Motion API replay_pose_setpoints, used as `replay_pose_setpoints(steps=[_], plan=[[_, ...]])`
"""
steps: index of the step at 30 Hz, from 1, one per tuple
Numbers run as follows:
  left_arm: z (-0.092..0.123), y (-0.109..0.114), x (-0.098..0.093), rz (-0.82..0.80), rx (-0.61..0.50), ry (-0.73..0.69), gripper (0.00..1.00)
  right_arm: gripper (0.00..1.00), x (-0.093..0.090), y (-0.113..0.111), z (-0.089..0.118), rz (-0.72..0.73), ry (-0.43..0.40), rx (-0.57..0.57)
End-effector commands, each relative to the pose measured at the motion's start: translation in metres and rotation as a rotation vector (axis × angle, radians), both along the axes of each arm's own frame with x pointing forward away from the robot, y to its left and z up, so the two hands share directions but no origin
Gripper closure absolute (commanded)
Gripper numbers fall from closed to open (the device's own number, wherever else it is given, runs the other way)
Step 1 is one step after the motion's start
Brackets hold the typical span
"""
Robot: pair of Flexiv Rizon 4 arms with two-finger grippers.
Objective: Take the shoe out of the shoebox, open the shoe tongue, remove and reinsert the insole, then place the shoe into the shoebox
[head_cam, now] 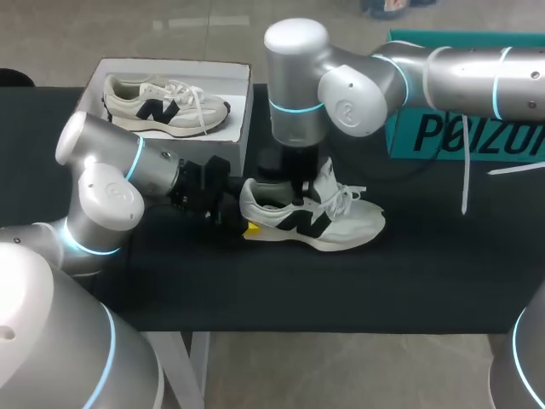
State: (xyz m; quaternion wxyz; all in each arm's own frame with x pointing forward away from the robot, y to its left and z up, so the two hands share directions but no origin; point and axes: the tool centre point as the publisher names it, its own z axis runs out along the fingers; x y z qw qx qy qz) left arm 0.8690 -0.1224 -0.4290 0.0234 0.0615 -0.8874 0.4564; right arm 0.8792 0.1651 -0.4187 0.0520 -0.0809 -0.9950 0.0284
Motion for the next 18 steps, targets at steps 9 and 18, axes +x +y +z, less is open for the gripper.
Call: replay_pose_setpoints(steps=[9, 18], plan=[[-0.001, -0.003, 0.005, 0.002, 0.002, 0.001, 1.0, 1.0, -0.007, -0.004, 0.03, 0.033, -0.152, 0.038], [-0.001, -0.003, 0.005, 0.002, 0.002, 0.001, 1.0, 1.0, -0.002, -0.005, 0.047, 0.067, -0.179, 0.029]])
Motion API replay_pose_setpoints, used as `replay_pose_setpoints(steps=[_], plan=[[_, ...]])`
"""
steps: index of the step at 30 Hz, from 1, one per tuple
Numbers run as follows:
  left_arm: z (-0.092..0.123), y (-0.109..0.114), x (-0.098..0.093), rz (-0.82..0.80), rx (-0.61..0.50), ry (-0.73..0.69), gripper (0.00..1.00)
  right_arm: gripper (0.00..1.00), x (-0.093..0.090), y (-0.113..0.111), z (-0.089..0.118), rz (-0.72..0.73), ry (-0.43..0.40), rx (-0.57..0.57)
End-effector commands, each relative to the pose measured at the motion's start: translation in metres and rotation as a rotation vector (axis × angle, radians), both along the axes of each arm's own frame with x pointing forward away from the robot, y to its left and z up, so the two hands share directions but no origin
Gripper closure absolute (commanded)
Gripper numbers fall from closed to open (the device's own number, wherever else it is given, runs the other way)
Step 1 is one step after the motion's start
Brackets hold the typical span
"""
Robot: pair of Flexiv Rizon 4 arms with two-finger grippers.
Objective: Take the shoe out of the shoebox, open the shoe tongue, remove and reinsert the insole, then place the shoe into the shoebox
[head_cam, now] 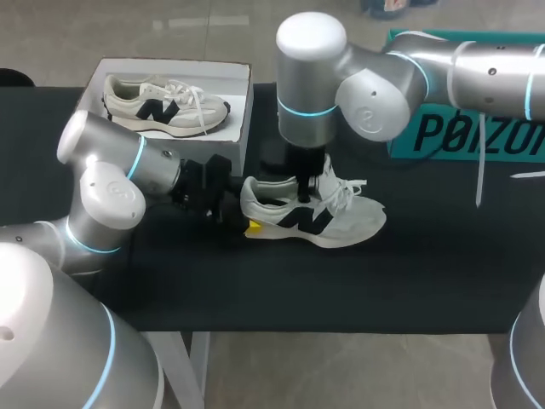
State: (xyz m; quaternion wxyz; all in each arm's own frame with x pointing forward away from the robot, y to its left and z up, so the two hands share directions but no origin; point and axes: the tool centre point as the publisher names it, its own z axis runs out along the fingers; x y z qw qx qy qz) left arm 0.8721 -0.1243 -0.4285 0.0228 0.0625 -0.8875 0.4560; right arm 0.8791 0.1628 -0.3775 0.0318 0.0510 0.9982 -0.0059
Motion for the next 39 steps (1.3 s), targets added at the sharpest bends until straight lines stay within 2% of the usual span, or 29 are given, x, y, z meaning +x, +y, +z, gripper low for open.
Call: replay_pose_setpoints(steps=[1, 7, 12, 22, 39], plan=[[-0.001, -0.001, 0.002, 0.0, 0.001, 0.001, 1.0, 1.0, -0.002, -0.003, 0.006, 0.005, -0.012, -0.007], [-0.001, -0.001, 0.002, 0.0, 0.001, 0.001, 1.0, 1.0, 0.003, -0.008, 0.006, 0.053, -0.023, 0.012], [-0.001, -0.001, 0.002, 0.0, 0.001, 0.001, 1.0, 1.0, 0.008, -0.002, -0.011, 0.059, 0.01, 0.005], [-0.001, -0.001, 0.002, 0.0, 0.001, 0.001, 1.0, 1.0, 0.006, -0.001, -0.038, 0.038, 0.043, -0.003], [-0.001, -0.001, 0.002, 0.0, 0.001, 0.001, 1.0, 1.0, 0.02, -0.001, -0.055, 0.016, 0.037, -0.059]])
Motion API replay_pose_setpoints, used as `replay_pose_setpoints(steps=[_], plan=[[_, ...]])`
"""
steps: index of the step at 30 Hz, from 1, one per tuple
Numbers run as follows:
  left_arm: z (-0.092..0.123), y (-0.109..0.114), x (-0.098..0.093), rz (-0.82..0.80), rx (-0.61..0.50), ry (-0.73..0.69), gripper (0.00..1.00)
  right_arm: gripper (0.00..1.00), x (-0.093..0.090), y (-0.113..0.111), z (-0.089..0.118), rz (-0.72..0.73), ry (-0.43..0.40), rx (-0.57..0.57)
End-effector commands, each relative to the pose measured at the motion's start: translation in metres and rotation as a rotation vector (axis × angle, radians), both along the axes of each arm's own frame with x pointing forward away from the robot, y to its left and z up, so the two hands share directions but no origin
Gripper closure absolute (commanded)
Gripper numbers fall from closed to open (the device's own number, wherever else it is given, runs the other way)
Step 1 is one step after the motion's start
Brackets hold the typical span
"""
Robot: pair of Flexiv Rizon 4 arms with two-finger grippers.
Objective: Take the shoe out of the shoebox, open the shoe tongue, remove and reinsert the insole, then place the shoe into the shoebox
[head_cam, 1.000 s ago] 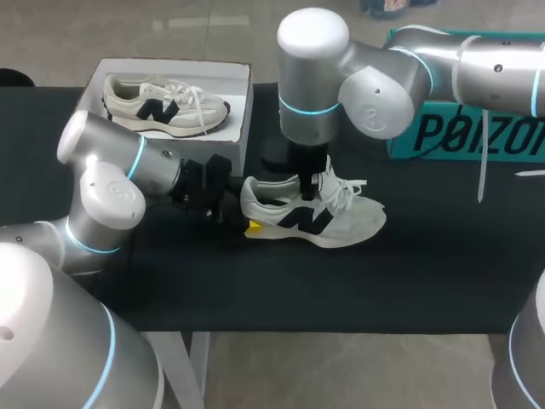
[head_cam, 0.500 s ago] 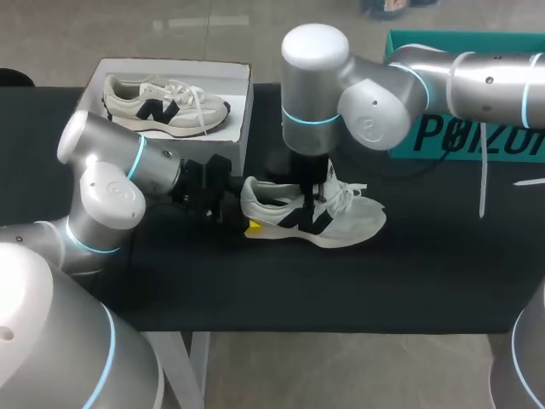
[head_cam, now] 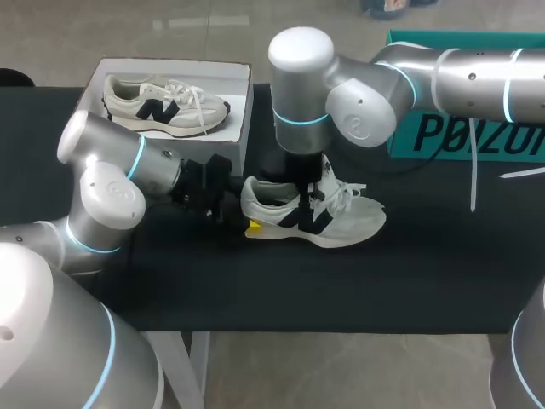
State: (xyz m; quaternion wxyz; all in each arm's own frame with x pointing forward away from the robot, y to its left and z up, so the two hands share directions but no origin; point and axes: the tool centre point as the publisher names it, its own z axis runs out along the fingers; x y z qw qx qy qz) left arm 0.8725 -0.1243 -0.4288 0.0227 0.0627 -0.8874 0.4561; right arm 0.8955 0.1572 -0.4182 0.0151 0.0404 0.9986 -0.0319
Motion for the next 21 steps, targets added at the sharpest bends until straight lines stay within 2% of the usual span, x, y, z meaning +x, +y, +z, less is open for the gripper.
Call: replay_pose_setpoints(steps=[1, 4, 5, 6, 7, 9, 21], plan=[[-0.001, -0.001, 0.001, 0.0, 0.001, 0.001, 1.0, 1.0, 0.003, 0.005, -0.016, -0.006, 0.004, -0.011], [-0.001, -0.001, 0.001, 0.0, 0.001, 0.001, 1.0, 1.0, 0.0, 0.006, -0.021, -0.009, 0.024, -0.014], [-0.001, -0.001, 0.001, 0.0, 0.001, 0.001, 1.0, 0.95, -0.001, 0.006, -0.023, -0.007, 0.023, -0.013], [-0.001, -0.001, 0.001, 0.0, 0.001, 0.001, 1.0, 0.82, -0.003, 0.006, -0.024, -0.006, 0.027, -0.013], [-0.001, -0.001, 0.001, 0.0, 0.001, 0.001, 1.0, 0.75, -0.004, 0.006, -0.026, -0.006, 0.035, -0.017], [-0.001, -0.001, 0.001, 0.0, 0.001, 0.001, 1.0, 0.71, -0.007, 0.007, -0.026, -0.007, 0.04, -0.017], [-0.001, -0.001, 0.001, 0.0, 0.001, 0.001, 1.0, 0.71, -0.018, 0.011, -0.026, -0.016, 0.071, -0.011]])
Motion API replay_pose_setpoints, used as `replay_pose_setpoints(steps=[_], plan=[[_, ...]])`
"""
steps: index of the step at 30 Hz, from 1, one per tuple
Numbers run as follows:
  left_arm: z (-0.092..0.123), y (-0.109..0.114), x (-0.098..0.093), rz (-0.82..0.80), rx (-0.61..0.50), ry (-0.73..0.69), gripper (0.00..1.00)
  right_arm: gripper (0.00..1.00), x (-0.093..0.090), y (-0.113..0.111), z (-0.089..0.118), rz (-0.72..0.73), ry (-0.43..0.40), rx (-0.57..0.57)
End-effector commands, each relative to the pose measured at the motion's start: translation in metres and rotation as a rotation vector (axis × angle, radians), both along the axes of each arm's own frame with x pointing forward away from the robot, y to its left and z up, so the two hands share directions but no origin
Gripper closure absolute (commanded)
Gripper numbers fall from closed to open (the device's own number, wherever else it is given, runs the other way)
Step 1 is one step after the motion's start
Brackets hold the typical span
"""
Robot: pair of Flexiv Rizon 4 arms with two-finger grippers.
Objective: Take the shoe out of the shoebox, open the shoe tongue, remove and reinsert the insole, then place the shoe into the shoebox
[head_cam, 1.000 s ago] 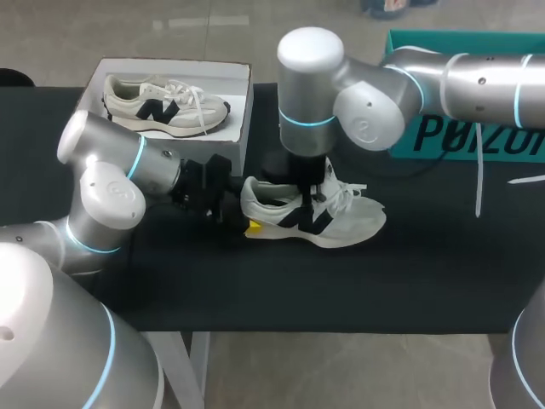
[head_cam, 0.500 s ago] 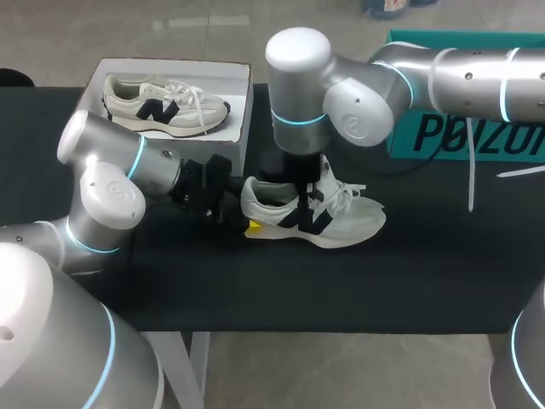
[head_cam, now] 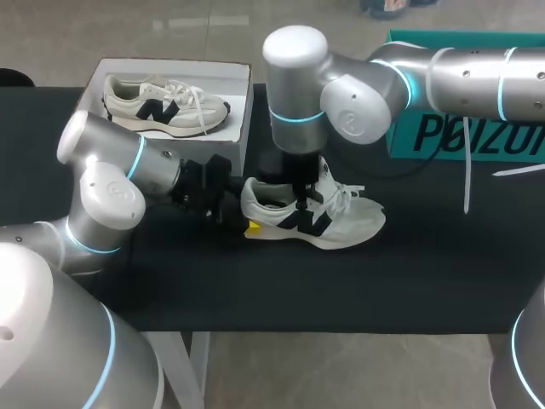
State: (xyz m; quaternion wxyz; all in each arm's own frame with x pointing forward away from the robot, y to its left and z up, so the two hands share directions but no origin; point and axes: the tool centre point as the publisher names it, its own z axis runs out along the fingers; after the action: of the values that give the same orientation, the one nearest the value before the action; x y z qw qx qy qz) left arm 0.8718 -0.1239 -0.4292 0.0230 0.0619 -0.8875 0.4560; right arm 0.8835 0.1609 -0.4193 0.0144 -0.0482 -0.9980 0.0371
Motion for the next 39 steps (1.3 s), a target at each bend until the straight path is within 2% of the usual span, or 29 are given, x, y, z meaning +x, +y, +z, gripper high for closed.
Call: replay_pose_setpoints(steps=[1, 8, 16, 21, 22, 24, 26, 28, 34, 39], plan=[[0.0, -0.001, 0.002, 0.001, 0.001, 0.001, 1.0, 0.71, -0.008, 0.009, -0.023, 0.006, 0.014, 0.0], [0.0, -0.001, 0.002, 0.001, 0.001, 0.001, 1.0, 0.61, -0.015, 0.013, -0.014, 0.026, 0.021, 0.015], [0.0, -0.001, 0.002, 0.001, 0.001, 0.001, 1.0, 0.6, -0.017, 0.018, -0.033, 0.023, 0.102, 0.043], [0.0, -0.001, 0.002, 0.001, 0.001, 0.001, 1.0, 0.66, -0.016, 0.017, -0.047, 0.008, 0.186, 0.062], [0.0, -0.001, 0.002, 0.001, 0.001, 0.001, 1.0, 0.68, -0.015, 0.017, -0.05, 0.002, 0.226, 0.054], [0.0, -0.001, 0.002, 0.001, 0.001, 0.001, 1.0, 0.83, -0.016, 0.018, -0.053, -0.002, 0.232, 0.052], [0.0, -0.001, 0.002, 0.001, 0.001, 0.001, 1.0, 0.94, -0.016, 0.019, -0.054, -0.007, 0.244, 0.042], [0.0, -0.001, 0.002, 0.001, 0.001, 0.001, 1.0, 0.99, -0.017, 0.019, -0.056, -0.015, 0.25, 0.035], [0.0, -0.001, 0.002, 0.001, 0.001, 0.001, 1.0, 1.0, -0.023, 0.017, -0.057, -0.051, 0.252, 0.043], [0.0, -0.001, 0.002, 0.001, 0.001, 0.001, 1.0, 1.0, -0.026, 0.015, -0.045, -0.072, 0.231, 0.075]])
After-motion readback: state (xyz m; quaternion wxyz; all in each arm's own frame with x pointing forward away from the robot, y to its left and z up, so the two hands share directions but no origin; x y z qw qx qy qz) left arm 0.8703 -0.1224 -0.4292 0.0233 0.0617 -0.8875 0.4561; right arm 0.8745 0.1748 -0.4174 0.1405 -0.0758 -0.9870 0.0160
